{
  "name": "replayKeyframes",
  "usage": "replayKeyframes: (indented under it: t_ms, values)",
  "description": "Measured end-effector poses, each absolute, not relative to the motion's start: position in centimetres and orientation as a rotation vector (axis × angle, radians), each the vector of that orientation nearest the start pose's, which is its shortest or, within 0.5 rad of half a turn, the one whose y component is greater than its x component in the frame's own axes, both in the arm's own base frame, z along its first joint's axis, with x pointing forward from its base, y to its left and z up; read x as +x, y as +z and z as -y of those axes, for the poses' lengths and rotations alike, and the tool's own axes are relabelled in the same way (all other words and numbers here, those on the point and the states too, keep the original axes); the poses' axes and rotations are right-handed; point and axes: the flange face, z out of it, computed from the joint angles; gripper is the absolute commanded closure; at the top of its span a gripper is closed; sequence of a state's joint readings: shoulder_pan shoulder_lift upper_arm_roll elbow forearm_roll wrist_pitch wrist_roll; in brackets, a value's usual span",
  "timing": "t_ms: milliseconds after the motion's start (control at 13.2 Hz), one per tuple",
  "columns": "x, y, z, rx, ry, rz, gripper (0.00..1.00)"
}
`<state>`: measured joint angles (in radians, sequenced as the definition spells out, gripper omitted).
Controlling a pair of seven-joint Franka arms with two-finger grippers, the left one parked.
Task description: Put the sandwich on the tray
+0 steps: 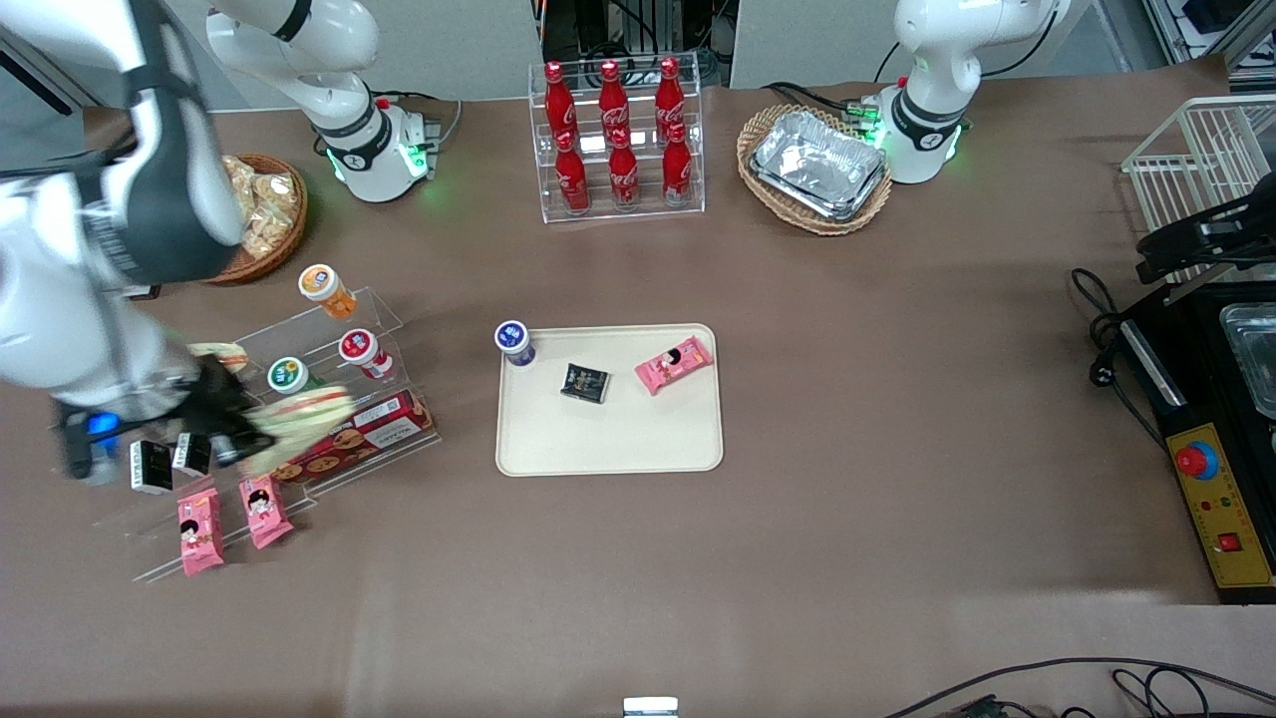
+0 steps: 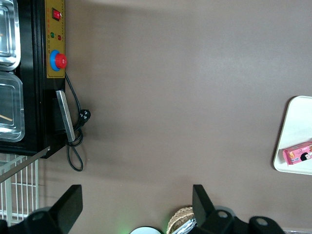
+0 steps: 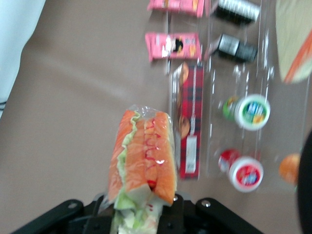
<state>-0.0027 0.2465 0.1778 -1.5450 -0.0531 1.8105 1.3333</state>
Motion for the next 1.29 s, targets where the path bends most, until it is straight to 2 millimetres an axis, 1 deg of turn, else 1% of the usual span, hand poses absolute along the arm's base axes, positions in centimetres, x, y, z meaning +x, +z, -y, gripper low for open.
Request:
replayKeyframes:
  t_ms: [152, 228, 455, 607, 834, 910, 986, 1138, 1290]
  values:
    - [62.0, 51.1, -15.7, -2.58, -0.03, -1.772, 0.74]
    - [61.3, 50.9, -18.3, -2.567, -0.024, -1.794, 0.74]
    - [59.4, 48.9, -25.3, -2.552, 0.004, -1.844, 0.74]
    - [58.6, 46.8, -29.3, -2.526, 0.013, -1.873, 0.74]
    - [57.5, 42.4, -36.0, -2.41, 0.005, -1.934, 0.74]
    - [57.1, 40.8, -37.6, -2.394, 0.012, -1.944, 0.74]
    - [56.9, 39.2, -38.8, -2.393, 0.021, -1.947, 0.74]
    - [56.9, 35.7, -40.3, -2.377, 0.027, -1.956, 0.74]
    - [56.6, 32.0, -41.9, -2.347, -0.011, -1.988, 0.74]
